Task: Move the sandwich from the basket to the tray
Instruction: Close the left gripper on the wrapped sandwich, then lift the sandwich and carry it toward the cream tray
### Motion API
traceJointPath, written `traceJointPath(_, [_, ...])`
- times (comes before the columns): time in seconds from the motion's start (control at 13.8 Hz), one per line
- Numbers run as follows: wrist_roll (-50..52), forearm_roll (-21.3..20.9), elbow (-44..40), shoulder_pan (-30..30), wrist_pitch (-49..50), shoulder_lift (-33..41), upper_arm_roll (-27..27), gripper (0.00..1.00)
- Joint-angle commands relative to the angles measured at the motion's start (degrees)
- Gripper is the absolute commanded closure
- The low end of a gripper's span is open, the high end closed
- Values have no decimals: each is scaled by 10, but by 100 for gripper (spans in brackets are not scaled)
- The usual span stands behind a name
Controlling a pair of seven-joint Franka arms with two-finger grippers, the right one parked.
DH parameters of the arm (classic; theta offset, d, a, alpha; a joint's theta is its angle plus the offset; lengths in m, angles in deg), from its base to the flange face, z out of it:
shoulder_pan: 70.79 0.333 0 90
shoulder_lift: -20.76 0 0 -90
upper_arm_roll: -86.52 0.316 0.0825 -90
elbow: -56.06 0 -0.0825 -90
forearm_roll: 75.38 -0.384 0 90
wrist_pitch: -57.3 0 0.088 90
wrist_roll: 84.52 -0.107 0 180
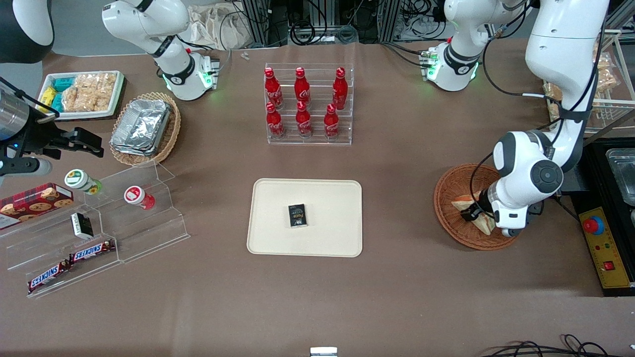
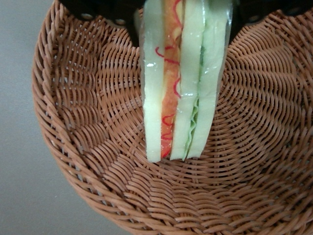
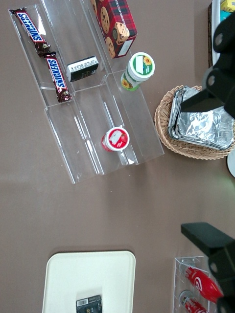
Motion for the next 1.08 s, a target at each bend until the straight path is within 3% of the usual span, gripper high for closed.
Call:
traceJointPath(0.0, [19, 2, -9, -3, -3, 10, -7, 100])
traceJointPath(0.29, [20, 0, -71, 1, 82, 26, -16, 100])
traceJointPath(0.72, [18, 3, -336, 0, 430, 41, -51, 100])
traceJointPath(0.87, [10, 3, -405, 0, 485, 34, -97, 100])
traceJointPath(1.01, [7, 2, -420, -2, 479, 20, -164, 100])
